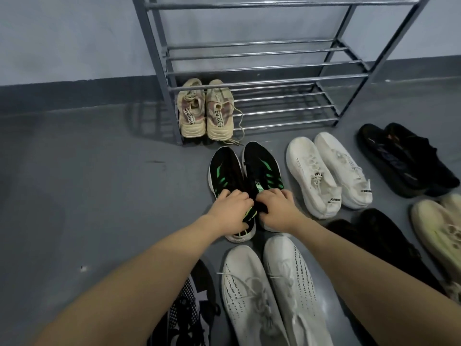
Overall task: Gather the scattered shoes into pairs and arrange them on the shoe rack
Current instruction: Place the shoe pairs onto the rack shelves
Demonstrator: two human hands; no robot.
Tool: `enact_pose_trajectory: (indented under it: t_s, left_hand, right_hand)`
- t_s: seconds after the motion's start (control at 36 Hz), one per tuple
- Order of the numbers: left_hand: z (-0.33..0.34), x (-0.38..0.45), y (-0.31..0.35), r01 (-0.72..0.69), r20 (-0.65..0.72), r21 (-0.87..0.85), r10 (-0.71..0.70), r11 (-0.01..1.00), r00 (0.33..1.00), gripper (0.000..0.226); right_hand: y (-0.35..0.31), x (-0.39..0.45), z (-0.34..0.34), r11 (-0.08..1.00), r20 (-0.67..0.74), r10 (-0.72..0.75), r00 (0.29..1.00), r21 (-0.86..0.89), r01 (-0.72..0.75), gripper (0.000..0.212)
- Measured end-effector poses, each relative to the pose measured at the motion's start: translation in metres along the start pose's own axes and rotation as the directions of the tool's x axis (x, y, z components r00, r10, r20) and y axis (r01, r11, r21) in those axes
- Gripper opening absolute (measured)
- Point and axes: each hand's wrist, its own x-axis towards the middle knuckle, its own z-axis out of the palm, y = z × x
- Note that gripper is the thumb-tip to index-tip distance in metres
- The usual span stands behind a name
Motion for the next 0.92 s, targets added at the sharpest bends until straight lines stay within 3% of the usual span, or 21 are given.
enact_pose_trajectory:
  t_s: [0.06,0.17,0.25,0.33,0.42,0.56,0.64,0.72,0.81,0.92]
  left_hand:
    - [-0.002,-0.001,-0.001,-0.016,-0.027,-0.01,0.015,1.0,1.0,0.034]
    - [0.001,-0.007,-0.006,-0.007,-0.09,-0.011,0.006,1.0,0.996,0.031]
    - [0.004,-0.013,-0.007,0.069,-0.119,0.011,-0.067,0.998,0.991,0.034]
    - [0.004,-0.016,-0.009,0.102,-0.138,0.015,-0.099,0.995,0.985,0.033]
    - [0.002,-0.017,-0.014,0.146,-0.15,-0.019,-0.148,0.989,0.978,0.027]
    - [-0.001,-0.016,-0.023,0.173,-0.095,0.002,-0.172,0.985,0.981,0.027]
    - [-0.003,-0.015,-0.025,0.098,-0.014,0.028,-0.098,0.995,0.995,0.028]
    - [-0.004,-0.017,-0.025,0.035,0.043,0.081,-0.038,0.996,0.998,0.024]
    - [-0.001,-0.018,-0.022,0.134,-0.003,0.095,-0.134,0.987,0.991,0.035]
    - [0.003,-0.015,-0.013,0.329,-0.057,0.119,-0.324,0.937,0.944,0.053]
  right_hand:
    - [0.005,-0.004,-0.006,0.999,0.013,-0.035,0.999,0.024,0.034,0.051]
    - [0.017,0.0,-0.016,0.987,-0.044,-0.122,0.992,-0.111,0.117,0.033]
    - [0.018,0.005,-0.022,0.937,-0.09,-0.283,0.955,-0.237,0.256,0.016]
    - [0.011,0.005,-0.019,0.91,-0.058,-0.373,0.926,-0.22,0.352,0.023]
    - [0.006,0.003,-0.01,0.922,-0.02,-0.352,0.936,-0.177,0.344,0.021]
    - [0.012,-0.005,-0.007,0.915,-0.003,-0.326,0.945,-0.251,0.315,0.016]
    - [0.011,-0.007,-0.018,0.92,0.079,-0.285,0.955,-0.257,0.296,0.017]
    - [0.011,-0.009,-0.02,0.89,0.128,-0.229,0.965,-0.375,0.26,0.016]
    - [0.011,-0.013,-0.009,0.875,0.072,-0.235,0.969,-0.42,0.243,0.013]
    - [0.009,-0.02,0.0,0.87,-0.047,-0.206,0.977,-0.467,0.161,0.032]
